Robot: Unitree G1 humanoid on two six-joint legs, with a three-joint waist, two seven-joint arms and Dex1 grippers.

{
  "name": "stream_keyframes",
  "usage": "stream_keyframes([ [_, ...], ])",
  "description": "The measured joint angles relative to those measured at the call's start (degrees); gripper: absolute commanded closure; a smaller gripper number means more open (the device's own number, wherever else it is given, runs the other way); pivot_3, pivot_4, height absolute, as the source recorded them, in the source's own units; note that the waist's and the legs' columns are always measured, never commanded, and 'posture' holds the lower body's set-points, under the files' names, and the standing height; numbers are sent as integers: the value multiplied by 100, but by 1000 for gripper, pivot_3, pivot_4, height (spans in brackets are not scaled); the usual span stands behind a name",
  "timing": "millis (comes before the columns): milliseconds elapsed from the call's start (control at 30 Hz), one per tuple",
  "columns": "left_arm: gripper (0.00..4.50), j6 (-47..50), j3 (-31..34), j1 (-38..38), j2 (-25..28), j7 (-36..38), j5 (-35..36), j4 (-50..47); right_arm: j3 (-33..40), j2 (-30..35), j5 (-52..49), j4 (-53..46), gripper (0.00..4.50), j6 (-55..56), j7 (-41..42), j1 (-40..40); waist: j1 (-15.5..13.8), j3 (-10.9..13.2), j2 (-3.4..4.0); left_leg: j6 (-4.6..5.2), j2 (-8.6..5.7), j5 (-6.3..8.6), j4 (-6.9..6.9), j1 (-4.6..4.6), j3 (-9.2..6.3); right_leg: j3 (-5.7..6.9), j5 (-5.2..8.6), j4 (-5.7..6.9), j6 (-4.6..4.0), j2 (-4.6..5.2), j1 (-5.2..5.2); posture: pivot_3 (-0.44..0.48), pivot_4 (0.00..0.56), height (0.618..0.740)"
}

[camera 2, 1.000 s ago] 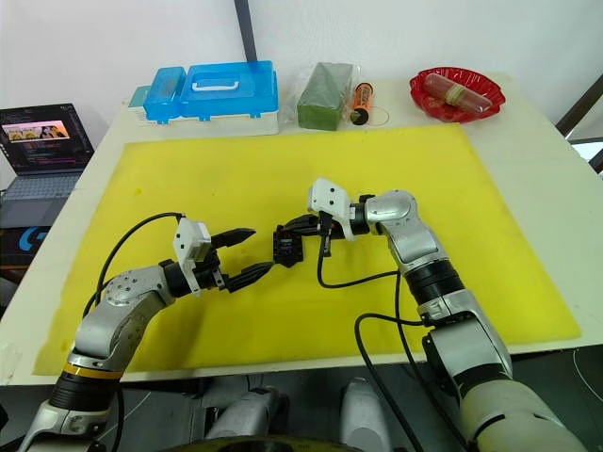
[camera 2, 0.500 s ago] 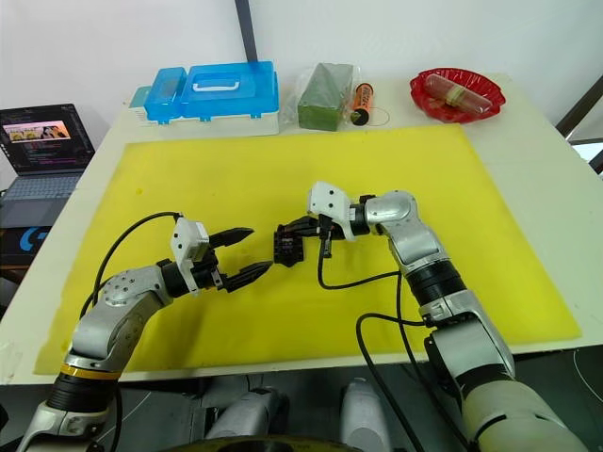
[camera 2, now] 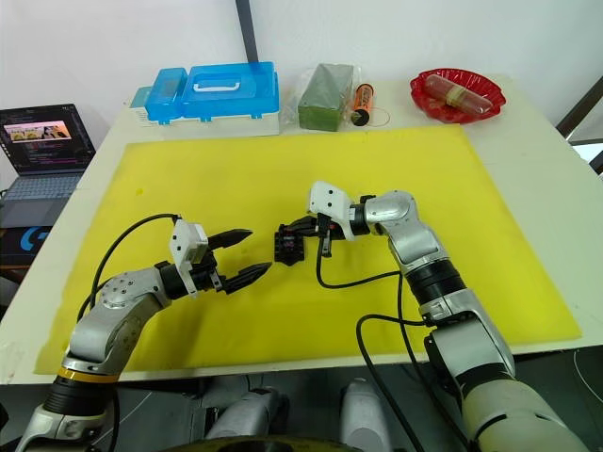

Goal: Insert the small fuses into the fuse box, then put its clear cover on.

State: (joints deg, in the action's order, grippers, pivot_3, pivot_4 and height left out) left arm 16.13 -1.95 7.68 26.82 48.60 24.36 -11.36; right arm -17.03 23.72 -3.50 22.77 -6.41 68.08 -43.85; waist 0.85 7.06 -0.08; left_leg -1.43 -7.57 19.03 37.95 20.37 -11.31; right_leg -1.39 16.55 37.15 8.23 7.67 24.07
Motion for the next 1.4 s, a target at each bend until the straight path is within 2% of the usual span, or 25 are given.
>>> stream_keyframes([
  [533, 0, -2, 45, -3, 24, 34, 4, 1, 179, -21, -242, -285, 4478, -89, -1, 218, 1, -1, 1, 0, 0, 0, 0, 4, 0, 0, 0, -1, 0, 0, 4, 0, 150, 740],
  [833, 0, 124, 322, 80, 311, 300, 266, 10, 808, 9, -1225, -2316, 4478, -1472, -470, 452, -16, 2, 5, -1, 1, 0, -2, 15, -1, -1, 0, 0, 0, 0, 16, 0, 150, 740],
  [967, 0, 92, 463, 392, 348, 309, 323, 228, 1009, 273, -1304, -2885, 3572, -1751, -836, 701, -37, 2, 3, 0, -3, 1, 0, 16, -1, -1, 0, -2, 0, 3, 14, 0, 150, 740],
  [1167, 0, -227, 752, 731, 387, 15, 52, 911, 1717, 927, -1244, -3496, 1478, -2042, -1575, 1651, -20, 3, 1, 0, -1, 1, -4, 14, 3, -1, 0, -1, 0, 2, 19, 0, 150, 740],
  [1300, 0, -539, 886, 830, 353, -348, -237, 1544, 2404, 1206, -1187, -3785, 91, -2051, -2057, 2757, -41, 4, -1, 0, -1, 1, -4, 16, 6, -1, -1, -2, 0, 3, 18, 0, 150, 740],
  [1400, 0, -694, 1019, 749, 347, -531, -349, 1762, 2802, 1349, -1111, -3791, 40, -1968, -2313, 3433, -33, 5, -1, 0, -1, 1, -4, 15, 9, -2, -1, -1, 1, 2, 19, 0, 150, 740],
])
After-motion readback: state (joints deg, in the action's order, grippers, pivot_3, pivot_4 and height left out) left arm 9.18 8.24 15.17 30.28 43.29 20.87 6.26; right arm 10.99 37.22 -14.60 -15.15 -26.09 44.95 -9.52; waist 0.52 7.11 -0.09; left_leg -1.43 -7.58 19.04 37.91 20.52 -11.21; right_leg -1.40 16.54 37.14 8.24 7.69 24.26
